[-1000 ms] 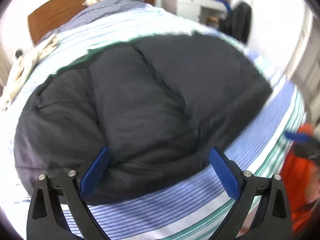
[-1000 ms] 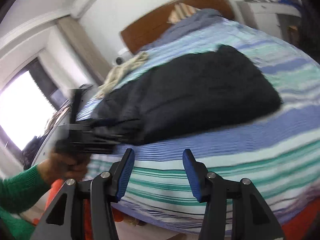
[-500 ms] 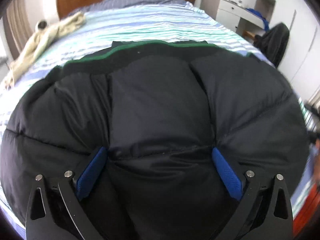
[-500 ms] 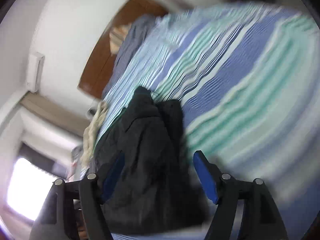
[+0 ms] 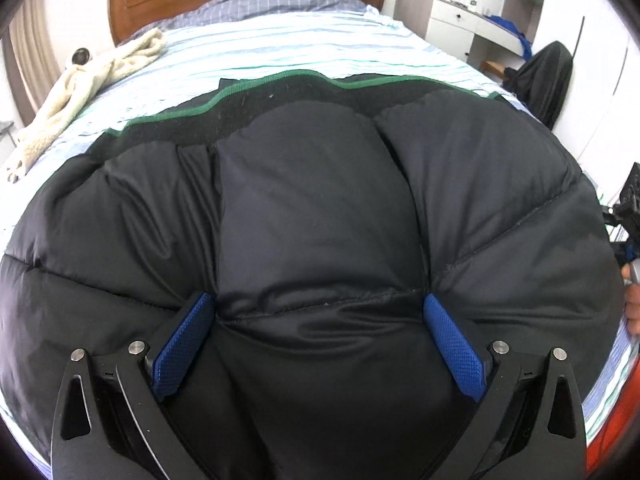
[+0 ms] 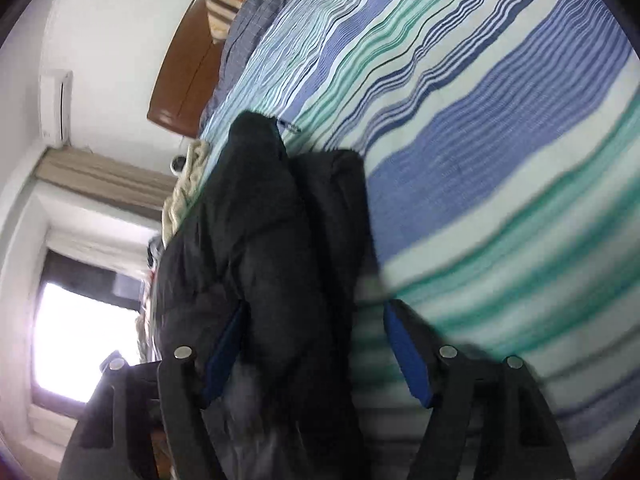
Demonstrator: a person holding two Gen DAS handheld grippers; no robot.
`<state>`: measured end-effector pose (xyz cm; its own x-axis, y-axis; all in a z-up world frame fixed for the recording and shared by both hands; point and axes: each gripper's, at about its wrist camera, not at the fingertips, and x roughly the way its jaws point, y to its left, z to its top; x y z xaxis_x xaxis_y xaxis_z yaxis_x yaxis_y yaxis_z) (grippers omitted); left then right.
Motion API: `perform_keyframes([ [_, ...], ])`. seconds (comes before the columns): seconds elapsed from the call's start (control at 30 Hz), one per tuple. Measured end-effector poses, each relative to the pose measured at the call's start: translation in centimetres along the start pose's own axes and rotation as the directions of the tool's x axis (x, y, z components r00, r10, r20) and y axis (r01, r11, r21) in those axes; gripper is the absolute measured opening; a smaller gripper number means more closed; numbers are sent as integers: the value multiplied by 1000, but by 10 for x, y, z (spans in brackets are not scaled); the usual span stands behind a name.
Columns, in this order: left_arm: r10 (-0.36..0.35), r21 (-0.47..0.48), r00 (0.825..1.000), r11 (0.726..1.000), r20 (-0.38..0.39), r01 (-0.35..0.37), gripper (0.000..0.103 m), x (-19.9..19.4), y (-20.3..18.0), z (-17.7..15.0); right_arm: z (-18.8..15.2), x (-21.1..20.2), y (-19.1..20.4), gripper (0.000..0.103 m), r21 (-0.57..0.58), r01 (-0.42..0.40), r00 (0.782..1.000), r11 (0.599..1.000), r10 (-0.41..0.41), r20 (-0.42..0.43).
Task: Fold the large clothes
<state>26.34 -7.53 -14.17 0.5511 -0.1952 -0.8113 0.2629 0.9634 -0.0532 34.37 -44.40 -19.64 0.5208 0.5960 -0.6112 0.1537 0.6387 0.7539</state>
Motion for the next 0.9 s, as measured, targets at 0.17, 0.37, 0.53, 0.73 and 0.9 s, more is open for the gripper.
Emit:
perform_keyframes([
  [0.17,3,0,1000,1000,-11,-3,102,0,1,1,6,21,12,33,10,-26,1000,1000,26,-17],
  [0.37,5,16,999,1000,-41,-5,102,3,1,7,-15,-32,83,23,-79,-125,979,989,136,150],
  [0.53,-53,-33,983,998,-174,48,87,-28,24,28,-45,-47,193,23,-300,-58,970,952,125,208],
  [0.73,-378,-179,926,910,14,374,98,-139,91,79,-102,-16,286,23,-517,101,963,850,47,266],
  [0.9,-498,-58,865,867,-51,496,101,-158,68,125,-164,17,338,23,-669,225,953,708,-19,301],
])
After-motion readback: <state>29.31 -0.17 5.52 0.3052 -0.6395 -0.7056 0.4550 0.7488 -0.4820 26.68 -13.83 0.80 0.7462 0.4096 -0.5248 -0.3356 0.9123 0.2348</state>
